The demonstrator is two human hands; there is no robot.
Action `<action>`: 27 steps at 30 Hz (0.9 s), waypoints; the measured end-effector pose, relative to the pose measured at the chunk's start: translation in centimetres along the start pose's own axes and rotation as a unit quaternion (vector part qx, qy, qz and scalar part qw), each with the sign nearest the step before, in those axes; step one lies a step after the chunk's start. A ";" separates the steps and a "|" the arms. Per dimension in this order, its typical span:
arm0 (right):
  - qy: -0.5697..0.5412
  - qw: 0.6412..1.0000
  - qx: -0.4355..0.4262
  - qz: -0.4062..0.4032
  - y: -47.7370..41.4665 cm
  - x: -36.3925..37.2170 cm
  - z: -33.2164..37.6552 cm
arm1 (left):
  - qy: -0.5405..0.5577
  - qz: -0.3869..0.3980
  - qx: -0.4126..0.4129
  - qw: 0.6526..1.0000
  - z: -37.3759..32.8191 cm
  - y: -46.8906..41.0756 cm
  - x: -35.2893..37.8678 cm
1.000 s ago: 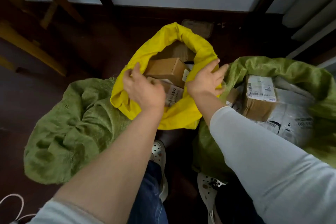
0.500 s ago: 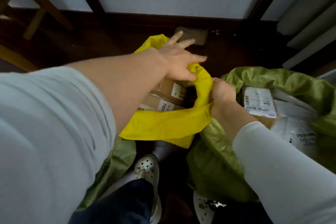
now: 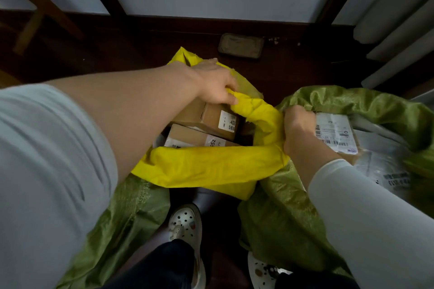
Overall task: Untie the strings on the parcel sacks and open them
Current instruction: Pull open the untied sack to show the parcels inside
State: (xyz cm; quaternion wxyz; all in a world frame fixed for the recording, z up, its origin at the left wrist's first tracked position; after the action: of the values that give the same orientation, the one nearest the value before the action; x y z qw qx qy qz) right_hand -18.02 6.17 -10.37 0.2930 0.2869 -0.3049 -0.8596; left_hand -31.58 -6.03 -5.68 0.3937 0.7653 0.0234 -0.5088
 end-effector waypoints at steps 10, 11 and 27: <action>0.413 0.809 -0.418 -0.006 6.5 4.4 0.3 | 0.081 -0.026 -0.052 0.995 -0.5 -2.5 -1.5; 0.416 0.818 -0.398 0.009 5.9 4.7 0.0 | 0.077 -0.017 -0.060 0.995 -0.5 -2.5 -1.5; 0.068 0.988 -0.039 0.133 2.3 3.3 1.7 | 0.032 -0.277 -0.038 0.960 4.3 4.0 3.1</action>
State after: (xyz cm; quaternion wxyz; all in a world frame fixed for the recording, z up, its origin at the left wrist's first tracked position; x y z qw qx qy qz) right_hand -20.62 3.05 -8.70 0.4359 0.2894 -0.2860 -0.8027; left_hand -31.63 -12.62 -6.53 0.2648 0.7295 0.2664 -0.5716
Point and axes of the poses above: each hand's wrist, its own y-axis away from the middle knuckle, its own x-axis out of the palm, z = x × y, the point moved 4 cm from there along -y, towards the middle knuckle, and after that the axes turned 1 degree about x, right-handed, at the moved point
